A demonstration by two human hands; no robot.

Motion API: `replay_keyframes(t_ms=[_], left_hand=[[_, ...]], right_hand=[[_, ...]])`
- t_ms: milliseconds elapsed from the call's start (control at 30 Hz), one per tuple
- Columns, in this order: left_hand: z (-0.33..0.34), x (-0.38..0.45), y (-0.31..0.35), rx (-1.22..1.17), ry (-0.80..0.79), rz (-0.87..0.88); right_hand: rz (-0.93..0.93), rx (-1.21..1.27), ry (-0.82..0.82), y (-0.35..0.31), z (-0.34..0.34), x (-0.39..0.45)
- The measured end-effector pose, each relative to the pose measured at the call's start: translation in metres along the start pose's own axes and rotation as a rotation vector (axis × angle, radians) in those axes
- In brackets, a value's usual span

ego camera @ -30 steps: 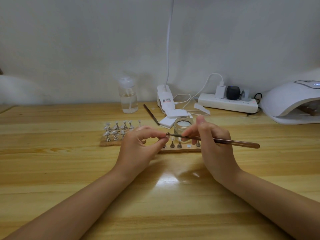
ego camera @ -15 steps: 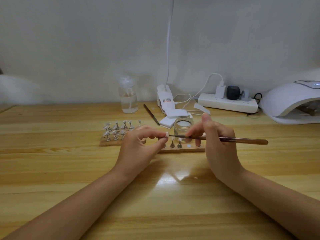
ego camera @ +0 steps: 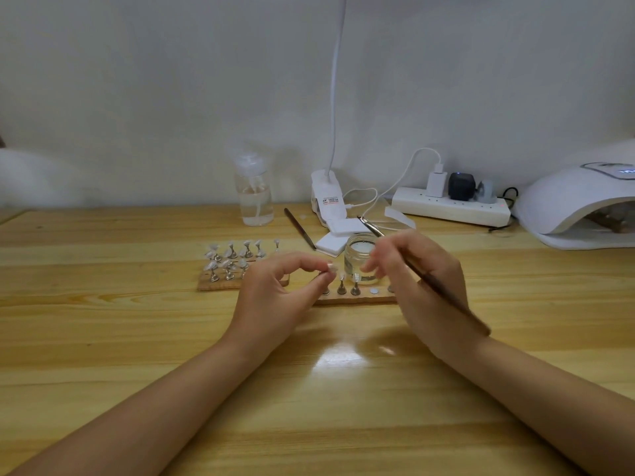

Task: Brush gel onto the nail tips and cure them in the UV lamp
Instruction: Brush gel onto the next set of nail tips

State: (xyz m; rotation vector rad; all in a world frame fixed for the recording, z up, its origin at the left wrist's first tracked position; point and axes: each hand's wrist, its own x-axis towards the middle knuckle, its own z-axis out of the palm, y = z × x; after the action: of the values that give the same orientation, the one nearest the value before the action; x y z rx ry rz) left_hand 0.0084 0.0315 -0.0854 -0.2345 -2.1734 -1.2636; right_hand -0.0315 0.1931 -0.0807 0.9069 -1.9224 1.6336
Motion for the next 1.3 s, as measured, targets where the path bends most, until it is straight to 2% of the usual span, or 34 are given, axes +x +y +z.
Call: replay_keyframes(t_ms=[100,300,667,1100,1300], left_hand=[[0.0,0.001,0.0,-0.001,-0.017,0.074],[0.001,0.001,0.0,-0.014,-0.072,0.143],[0.001,0.001,-0.002,-0.011,-0.105,0.161],[0.0,0.001,0.002,-0.034,-0.135,0.071],[0.0,0.002,-0.003,0.033,-0.134,0.009]], right_hand=[[-0.139,-0.19,-0.088,0.001,0.003,-0.002],[-0.208,-0.254,-0.187,0.003,0.007,-0.005],[-0.24,-0.245,-0.174,0.003,0.005,-0.003],[-0.219,-0.235,-0.13,0.006,0.005,-0.002],[-0.186,-0.294,-0.087,0.012,-0.021,0.016]])
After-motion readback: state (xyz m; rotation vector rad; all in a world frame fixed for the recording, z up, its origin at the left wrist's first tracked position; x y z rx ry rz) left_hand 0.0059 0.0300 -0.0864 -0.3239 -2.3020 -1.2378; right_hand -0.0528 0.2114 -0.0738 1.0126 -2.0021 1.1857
